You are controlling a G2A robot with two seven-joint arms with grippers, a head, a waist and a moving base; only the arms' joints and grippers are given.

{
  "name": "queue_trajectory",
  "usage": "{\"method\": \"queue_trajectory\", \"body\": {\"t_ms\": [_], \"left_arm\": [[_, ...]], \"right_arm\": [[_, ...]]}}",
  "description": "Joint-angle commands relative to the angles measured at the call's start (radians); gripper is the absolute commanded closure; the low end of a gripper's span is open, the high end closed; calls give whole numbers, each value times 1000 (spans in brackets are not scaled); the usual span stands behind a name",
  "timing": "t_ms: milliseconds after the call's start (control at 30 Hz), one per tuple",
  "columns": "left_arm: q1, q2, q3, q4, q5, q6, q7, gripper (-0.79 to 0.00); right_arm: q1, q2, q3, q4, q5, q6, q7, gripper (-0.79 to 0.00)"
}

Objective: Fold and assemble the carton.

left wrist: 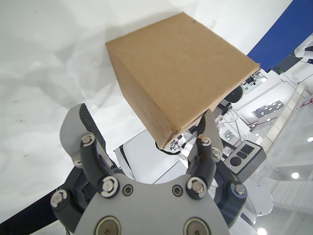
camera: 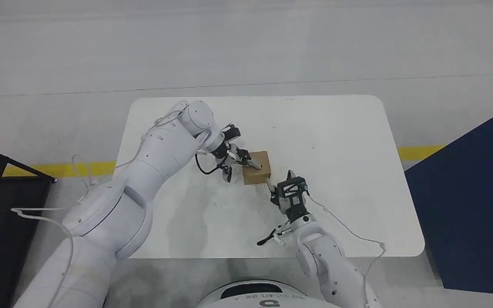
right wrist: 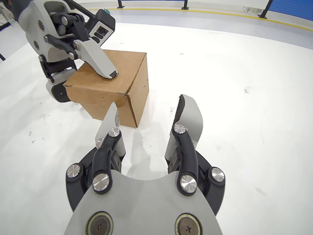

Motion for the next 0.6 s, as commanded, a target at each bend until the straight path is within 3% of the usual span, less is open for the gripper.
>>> {"method": "queue_trajectory", "body": {"t_ms": [0,267,567], "left_arm": [[-8,4,-17,11,-17,-8,4,-785],[-30,50,-124,46,-105,-51,4,-785],[30,145,-245,7,-108,-33,58,-785]], "right_arm": [[-15,2,7,-29,47,-33,-1,-785],[-8,2,2,-27,38,-43,-2,-785],[152,2,-108,10,-255,-143,43,-767]]}}
